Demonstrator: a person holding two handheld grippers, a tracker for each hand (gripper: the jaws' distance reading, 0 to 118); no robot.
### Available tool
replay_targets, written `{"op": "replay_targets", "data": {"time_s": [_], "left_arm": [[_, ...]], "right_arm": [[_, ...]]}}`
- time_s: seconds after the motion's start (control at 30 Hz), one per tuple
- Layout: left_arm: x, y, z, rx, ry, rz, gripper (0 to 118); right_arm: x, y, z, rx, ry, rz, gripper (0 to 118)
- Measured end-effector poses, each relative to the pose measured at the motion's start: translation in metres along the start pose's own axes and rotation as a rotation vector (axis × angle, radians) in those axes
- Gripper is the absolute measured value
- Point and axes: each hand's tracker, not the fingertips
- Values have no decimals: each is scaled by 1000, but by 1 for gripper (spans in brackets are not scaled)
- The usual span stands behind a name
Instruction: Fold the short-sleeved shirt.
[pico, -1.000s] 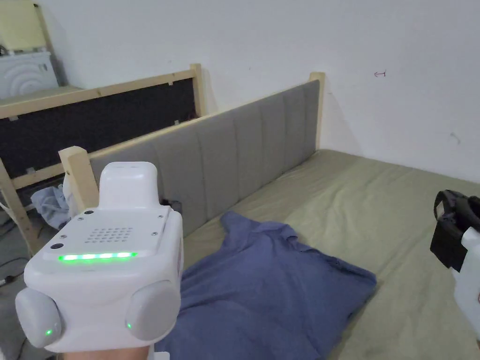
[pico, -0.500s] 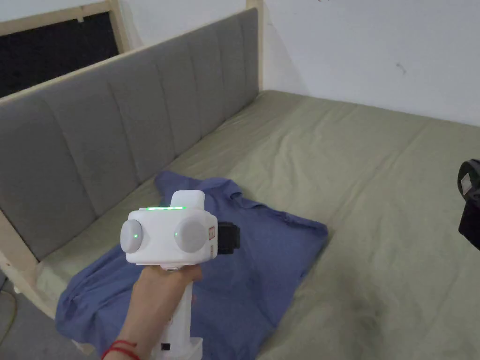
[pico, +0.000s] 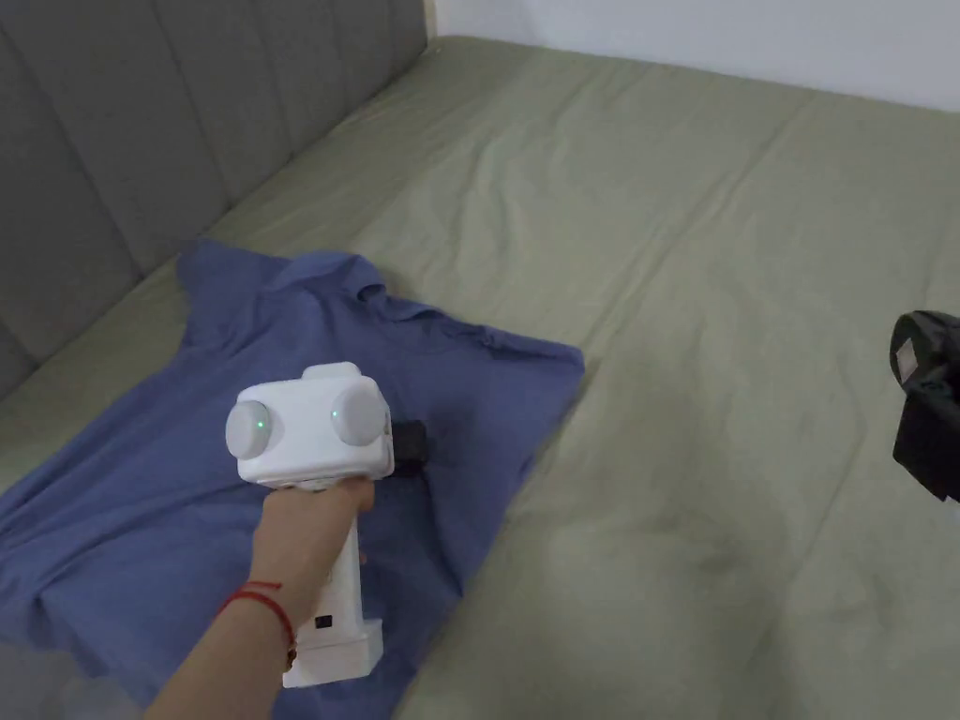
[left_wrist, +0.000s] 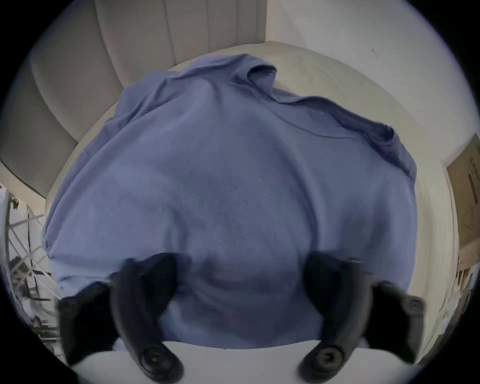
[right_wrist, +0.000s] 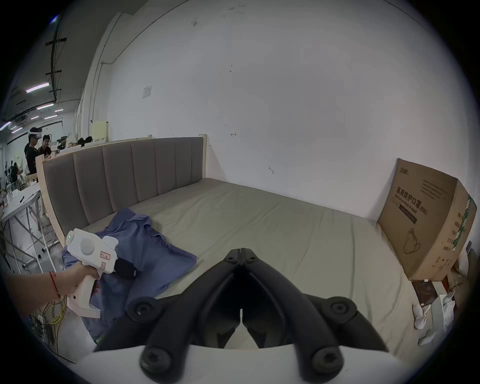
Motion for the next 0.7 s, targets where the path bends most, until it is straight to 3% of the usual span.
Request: {"op": "replay_targets", "data": {"time_s": [0.03,0.07,0.17,0.3,0.43,0.5,0.7], "left_arm": [[-2,-3,7,22,3,-22,7],[-2,-3,13,61,19,-28,0],[-13,-6,16,66,-4,10,0],[-8,-2,21,83,24,-41,0],[-2,6,73,220,-3,-3,0],[18,13,101,265,-13,-105,0],[124,13,156,356,-248,-252,0]], "right_arm": [[1,-2,1,0,-3,0,0],[3,-4,1,1,-6,0,0],[12,-9,4,-11,0,-21,0],[31,-17,7,-25,-22,-40,0],[57,-26,19,-26,-64,-68,0],[71,-28,31,-17,-90,-88,0],[112,-33,83,23,-189,-125,0]]}}
